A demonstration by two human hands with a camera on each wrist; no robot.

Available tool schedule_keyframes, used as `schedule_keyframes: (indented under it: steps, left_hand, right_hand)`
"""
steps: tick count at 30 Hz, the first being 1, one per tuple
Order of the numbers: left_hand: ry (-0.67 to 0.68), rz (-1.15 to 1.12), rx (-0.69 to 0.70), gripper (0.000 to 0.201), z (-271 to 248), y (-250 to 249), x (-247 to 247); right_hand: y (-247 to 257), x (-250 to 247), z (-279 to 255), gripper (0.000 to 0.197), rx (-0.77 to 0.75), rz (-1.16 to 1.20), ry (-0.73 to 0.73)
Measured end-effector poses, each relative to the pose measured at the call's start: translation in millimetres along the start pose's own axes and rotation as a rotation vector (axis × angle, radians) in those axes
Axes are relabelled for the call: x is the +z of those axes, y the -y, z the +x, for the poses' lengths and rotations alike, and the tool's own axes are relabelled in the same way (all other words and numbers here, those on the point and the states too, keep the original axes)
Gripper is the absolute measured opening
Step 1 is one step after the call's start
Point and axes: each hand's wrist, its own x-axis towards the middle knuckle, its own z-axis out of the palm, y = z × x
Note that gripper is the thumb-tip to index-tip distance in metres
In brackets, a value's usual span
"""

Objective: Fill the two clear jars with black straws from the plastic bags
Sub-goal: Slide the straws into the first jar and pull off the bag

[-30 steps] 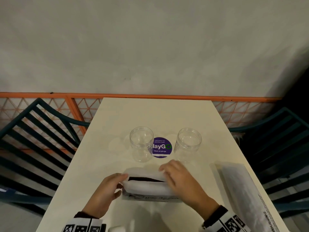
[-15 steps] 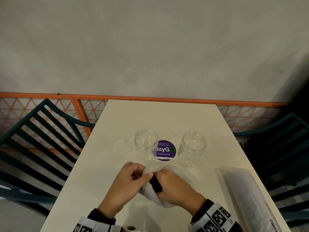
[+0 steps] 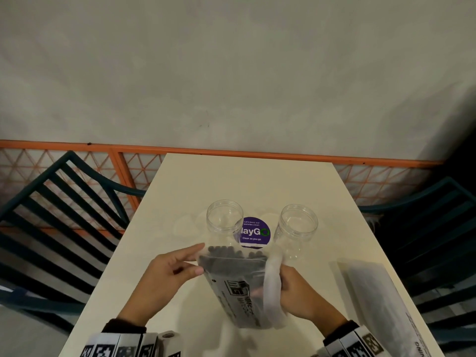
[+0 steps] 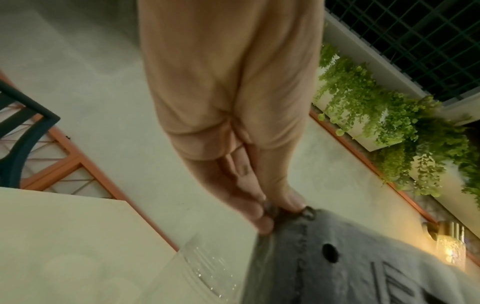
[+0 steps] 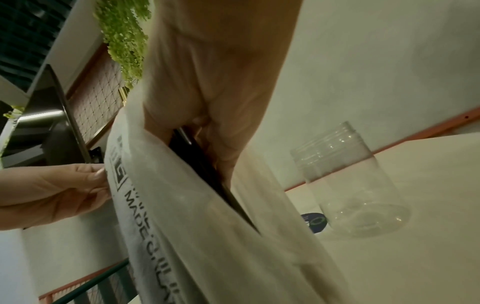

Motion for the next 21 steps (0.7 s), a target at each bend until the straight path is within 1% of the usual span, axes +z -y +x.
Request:
schedule_keyframes:
  steps: [2, 3, 5, 6, 8, 9, 14, 18, 21]
  left_hand:
    - [-0.026, -0.048, 0.005, 0.034, 1.3, 2.6, 3.0]
    - [-0.039, -0.071, 0.014, 0.029, 1.5, 3.2, 5.0]
    - [-0.071, -0.103, 0.042, 0.021, 0.7, 2.2, 9.0]
    - [-0.084, -0.111, 0.058, 0.019, 0.2, 1.3, 11.0]
    - [-0.092, -0.122, 0.078, 0.02, -0.6, 0.6, 14.7]
    - [-0.091, -0.126, 0.083, 0.021, -0.6, 0.4, 16.1]
    - [-0.096, -0.115, 0.105, 0.026, 0.2, 3.2, 21.6]
    - [-0.115, -0.094, 0.111, 0.024, -1.2, 7.1, 24.3]
    - [-0.083, -0.016, 0.138, 0.02, -2.7, 8.6, 27.9]
  right_hand:
    - [-2.5, -2.3, -2.3, 0.023, 0.013, -0.037, 0.024]
    - [-5.2, -3.4, -2.6, 0.028, 0.036, -0.044, 0.031]
    - [-3.7, -8.6, -3.0, 0.052, 0.057, -0.112, 0.051]
    - [-3.3, -11.8, -2.3, 0.054, 0.062, -0.174, 0.053]
    - [0.4, -17.7, -1.7, 0.04, 0.051, -0.26, 0.003]
    - [3.5, -19.9, -1.8, 0.035, 0.029, -0.26, -0.022]
    - [8.1, -21.5, -5.2, 0.023, -0.019, -0.212, -0.046]
    - [1.8, -18.1, -4.3, 0.03, -0.019, -0.202, -0.018]
    - [2.9, -18.7, -3.8, 0.028, -0.019, -0.229, -0.003]
